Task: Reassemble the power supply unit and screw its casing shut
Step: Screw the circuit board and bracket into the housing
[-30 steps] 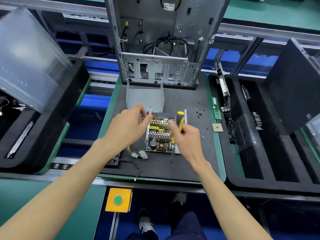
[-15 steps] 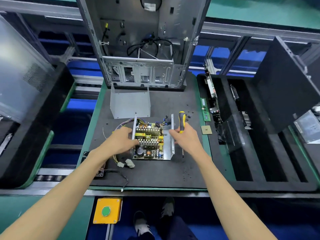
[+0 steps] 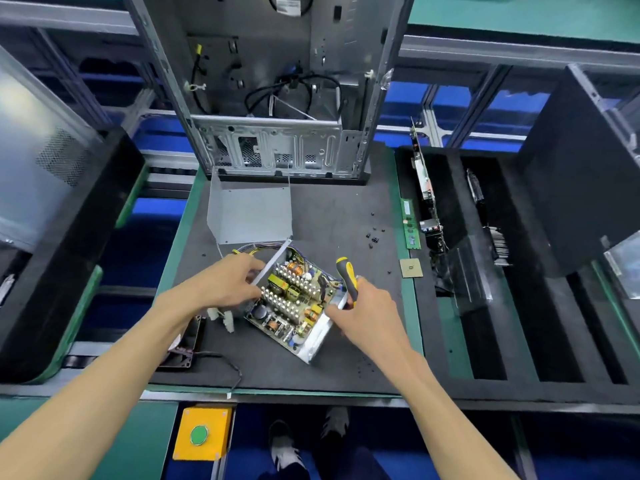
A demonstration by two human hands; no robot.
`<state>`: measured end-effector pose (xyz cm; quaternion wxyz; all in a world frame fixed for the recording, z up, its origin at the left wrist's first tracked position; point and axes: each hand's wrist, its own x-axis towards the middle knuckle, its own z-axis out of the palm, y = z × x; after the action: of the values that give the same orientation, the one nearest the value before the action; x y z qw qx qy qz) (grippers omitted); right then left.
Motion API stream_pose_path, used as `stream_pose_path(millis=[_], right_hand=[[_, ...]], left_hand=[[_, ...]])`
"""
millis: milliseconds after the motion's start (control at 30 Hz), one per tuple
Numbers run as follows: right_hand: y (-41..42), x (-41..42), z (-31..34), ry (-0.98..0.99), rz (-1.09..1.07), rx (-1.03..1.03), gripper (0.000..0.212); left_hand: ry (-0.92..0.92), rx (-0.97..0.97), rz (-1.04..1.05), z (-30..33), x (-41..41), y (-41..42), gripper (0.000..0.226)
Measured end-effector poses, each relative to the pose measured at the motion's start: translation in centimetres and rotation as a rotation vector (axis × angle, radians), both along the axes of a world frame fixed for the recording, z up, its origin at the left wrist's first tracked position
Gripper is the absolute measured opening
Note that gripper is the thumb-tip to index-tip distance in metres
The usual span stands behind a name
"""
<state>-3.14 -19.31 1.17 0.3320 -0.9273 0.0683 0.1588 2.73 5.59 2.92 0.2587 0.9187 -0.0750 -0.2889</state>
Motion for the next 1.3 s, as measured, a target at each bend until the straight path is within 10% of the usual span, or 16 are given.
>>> stream_pose_path(millis=[500,667,933,1300], right_hand=[[-5.2,1.6,0.0,0.01,-0.236,0.416,0.04],[-7.1,4.7,0.0,0.018,-0.674,0.977,0.034],[-11.4,6.7,-0.9,0.039,-1.097,1.844,0.043],[-13.3,8.6,-3.4,0.14,-1.232,2.049,0.037]], left_hand=[[-0.131,0.27,-0.109,4.0,3.1,-2.3,0.012],[-0.262,-0.173,-0.072,3.4,4.5,-11.1,0.02],[-0.189,-0.047,-0.239,-4.5,6.9,-19.5,0.017],[-0.427,0.222,-0.548,-6.4,7.0,-23.2,0.015]])
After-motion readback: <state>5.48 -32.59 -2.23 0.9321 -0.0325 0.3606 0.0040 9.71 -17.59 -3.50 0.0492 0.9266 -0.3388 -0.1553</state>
